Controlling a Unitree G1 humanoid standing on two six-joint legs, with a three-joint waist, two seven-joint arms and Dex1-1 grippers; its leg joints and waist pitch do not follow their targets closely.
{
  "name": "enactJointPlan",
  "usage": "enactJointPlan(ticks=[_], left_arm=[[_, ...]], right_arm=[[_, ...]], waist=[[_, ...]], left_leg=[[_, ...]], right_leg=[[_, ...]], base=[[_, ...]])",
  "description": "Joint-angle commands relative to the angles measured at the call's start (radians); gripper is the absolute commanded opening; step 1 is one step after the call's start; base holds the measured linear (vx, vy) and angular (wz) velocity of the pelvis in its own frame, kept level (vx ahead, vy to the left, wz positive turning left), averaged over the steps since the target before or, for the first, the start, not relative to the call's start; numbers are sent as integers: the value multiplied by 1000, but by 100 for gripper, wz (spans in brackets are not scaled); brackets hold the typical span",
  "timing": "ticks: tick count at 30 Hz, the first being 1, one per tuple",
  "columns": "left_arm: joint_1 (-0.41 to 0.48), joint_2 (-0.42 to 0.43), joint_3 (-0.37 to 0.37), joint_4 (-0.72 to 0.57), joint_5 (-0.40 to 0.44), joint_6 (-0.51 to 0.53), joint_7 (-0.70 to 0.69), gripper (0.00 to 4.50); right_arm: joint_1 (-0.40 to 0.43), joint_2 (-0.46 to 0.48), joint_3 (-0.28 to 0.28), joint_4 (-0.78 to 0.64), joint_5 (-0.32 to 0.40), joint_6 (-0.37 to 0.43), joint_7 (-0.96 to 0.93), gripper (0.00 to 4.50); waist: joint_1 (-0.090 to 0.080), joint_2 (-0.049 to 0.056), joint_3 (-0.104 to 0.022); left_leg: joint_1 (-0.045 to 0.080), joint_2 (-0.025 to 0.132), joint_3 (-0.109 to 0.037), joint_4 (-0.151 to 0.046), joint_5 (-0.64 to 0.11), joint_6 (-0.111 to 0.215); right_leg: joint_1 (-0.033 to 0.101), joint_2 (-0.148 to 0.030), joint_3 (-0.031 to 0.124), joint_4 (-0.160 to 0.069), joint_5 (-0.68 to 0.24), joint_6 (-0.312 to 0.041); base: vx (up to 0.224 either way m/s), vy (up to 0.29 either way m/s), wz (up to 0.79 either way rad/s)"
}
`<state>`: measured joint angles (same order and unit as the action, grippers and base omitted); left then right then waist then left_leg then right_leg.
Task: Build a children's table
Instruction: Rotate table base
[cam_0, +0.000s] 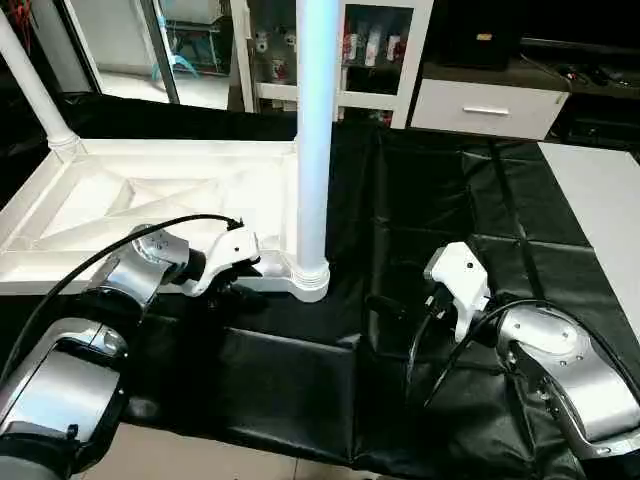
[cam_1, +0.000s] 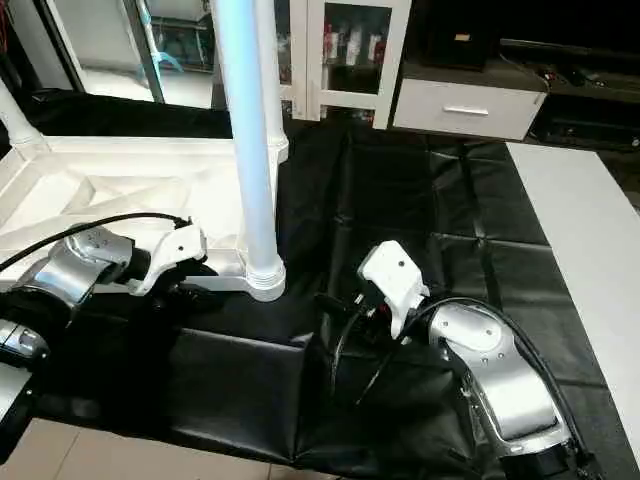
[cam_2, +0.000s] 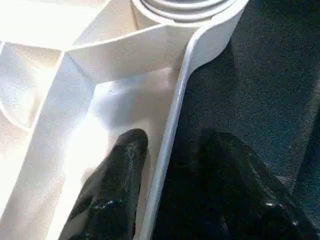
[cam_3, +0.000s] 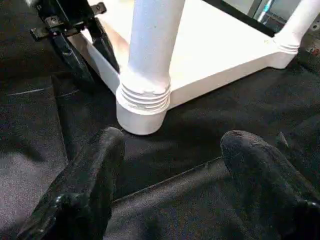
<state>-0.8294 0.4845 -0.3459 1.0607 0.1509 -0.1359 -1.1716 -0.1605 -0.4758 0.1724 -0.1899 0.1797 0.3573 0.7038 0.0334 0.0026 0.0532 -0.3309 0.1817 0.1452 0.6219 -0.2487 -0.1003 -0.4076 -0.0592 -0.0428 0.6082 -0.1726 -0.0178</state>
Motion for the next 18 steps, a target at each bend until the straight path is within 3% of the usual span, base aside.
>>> enactJointPlan(ticks=[1,2,8,18], left_arm=[[-21,-6,16,14,8,-13,9,191],[-25,-9,16,23,10,-18,13,167],[-36,-13,19,54,16,-41,29,147],[-48,-16,18,88,33,-58,32,51]], right_arm=[[-1,-8,6,-18,-14,-13,4,343],[0,-10,6,-18,-14,-14,5,343],[-1,-13,2,-17,-13,-16,7,343],[5,-16,11,-32,6,-11,29,343]], waist=[[0,8,-57],[0,7,-57],[0,8,-57],[0,10,-59]], left_leg=[[-14,35,0,-89,-122,24],[-14,35,-1,-90,-123,24],[-14,36,-1,-91,-127,24],[-15,36,-2,-90,-108,30]], right_leg=[[69,-73,50,-67,-162,-246],[69,-73,51,-68,-167,-244],[69,-74,51,-69,-177,-240],[72,-74,51,-65,-127,-252]], base=[[0,0,0],[0,0,0],[0,0,0],[0,0,0]])
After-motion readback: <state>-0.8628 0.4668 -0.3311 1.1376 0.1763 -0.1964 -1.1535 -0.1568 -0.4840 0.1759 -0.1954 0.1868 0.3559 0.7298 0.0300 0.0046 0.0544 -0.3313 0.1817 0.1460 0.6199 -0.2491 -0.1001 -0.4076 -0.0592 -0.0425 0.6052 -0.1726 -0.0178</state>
